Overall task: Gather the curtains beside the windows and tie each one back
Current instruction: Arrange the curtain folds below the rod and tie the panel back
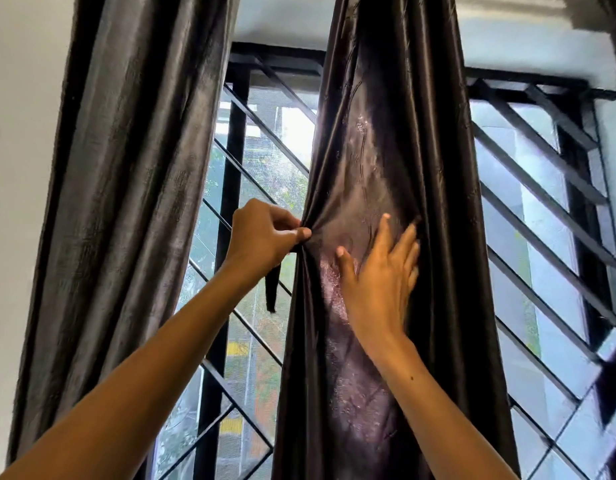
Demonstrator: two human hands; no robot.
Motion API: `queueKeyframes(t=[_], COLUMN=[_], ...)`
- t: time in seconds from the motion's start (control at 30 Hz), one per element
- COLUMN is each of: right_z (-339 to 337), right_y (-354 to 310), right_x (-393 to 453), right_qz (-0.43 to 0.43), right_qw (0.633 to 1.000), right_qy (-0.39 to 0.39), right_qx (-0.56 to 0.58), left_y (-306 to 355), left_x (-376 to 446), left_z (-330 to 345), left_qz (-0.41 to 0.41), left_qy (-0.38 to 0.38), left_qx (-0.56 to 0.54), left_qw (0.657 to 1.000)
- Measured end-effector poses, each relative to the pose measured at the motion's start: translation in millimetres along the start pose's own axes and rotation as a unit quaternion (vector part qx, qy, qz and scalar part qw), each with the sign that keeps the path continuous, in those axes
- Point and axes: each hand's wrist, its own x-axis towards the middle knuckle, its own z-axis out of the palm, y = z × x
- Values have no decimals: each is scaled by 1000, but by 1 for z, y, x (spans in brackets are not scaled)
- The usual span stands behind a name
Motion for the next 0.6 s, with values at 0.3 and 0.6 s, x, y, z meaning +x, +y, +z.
queueKeyframes(t=[0.3,0.6], right_z=[-8,-28], right_y=[4,-17], right_x=[23,-4], right_qz=[144,-62], right_qw=[949,996], right_qy=[-78,-33], right_qx=[269,-60], left_y=[-3,13], left_x=[2,-10], left_z=[4,14], left_qz=[-73,59], left_qy=[-43,28], left_qx=[-86,44], left_qw=[993,997])
